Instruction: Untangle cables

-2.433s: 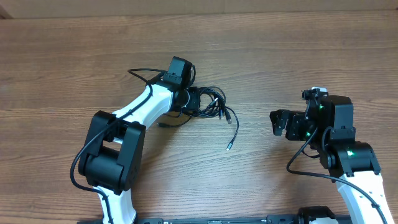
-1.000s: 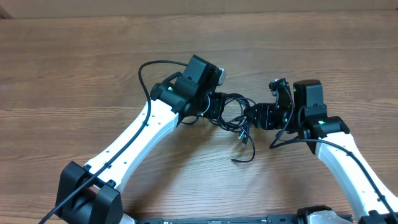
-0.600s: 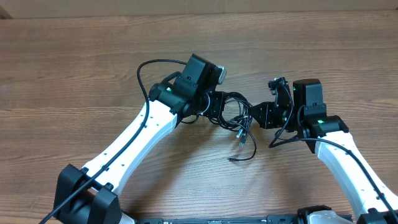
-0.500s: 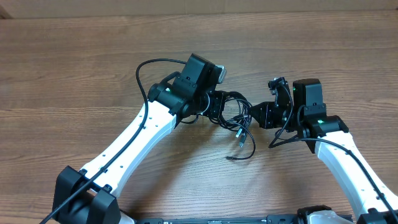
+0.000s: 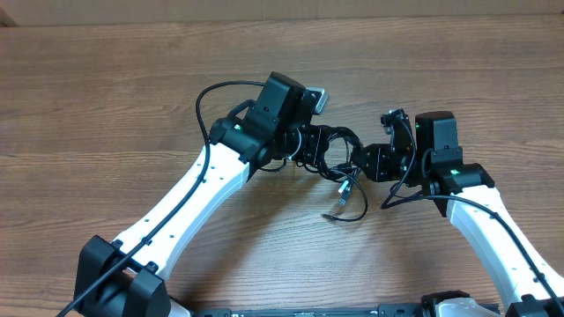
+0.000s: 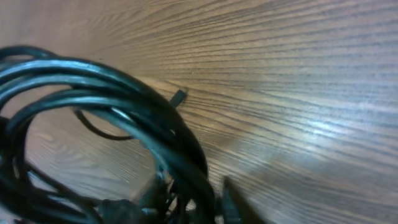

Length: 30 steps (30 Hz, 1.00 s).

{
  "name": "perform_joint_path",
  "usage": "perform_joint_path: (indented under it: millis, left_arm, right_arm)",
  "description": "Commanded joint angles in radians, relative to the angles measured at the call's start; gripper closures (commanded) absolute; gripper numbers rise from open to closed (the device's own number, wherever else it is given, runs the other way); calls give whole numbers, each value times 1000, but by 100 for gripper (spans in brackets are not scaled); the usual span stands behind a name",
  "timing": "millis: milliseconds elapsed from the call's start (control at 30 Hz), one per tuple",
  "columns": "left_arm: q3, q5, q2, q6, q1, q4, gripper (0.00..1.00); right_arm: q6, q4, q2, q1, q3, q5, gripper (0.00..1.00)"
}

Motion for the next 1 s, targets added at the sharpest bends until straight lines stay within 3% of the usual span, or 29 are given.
perform_joint_path:
  millis: [0, 133, 233, 400, 667, 733, 867, 967]
  left_arm:
    - [23, 27, -43, 14, 2, -1, 96]
    - [23, -77, -43, 21, 6, -51, 96]
    - [23, -149, -48, 20, 42, -89, 96]
    - [23, -220, -82, 27, 146, -141, 96]
    - [23, -320, -141, 29, 275, -208, 96]
    - [23, -270, -149, 19, 289, -209, 96]
    - [23, -182, -141, 19, 287, -207, 96]
    - [23, -117, -122, 19, 275, -206, 96]
  right_arm:
    - [-2, 5, 1, 4, 23, -5, 96]
    - [-1, -9, 1, 4, 23, 51, 96]
    - [10, -48, 1, 4, 23, 200, 96]
    - [234, -117, 0, -2, 23, 555, 96]
    - [263, -85, 0, -3, 24, 583, 96]
    - [245, -56, 0, -2, 24, 430, 96]
    - [22, 53, 0, -2, 24, -159, 96]
    - [28, 121, 0, -2, 24, -319, 96]
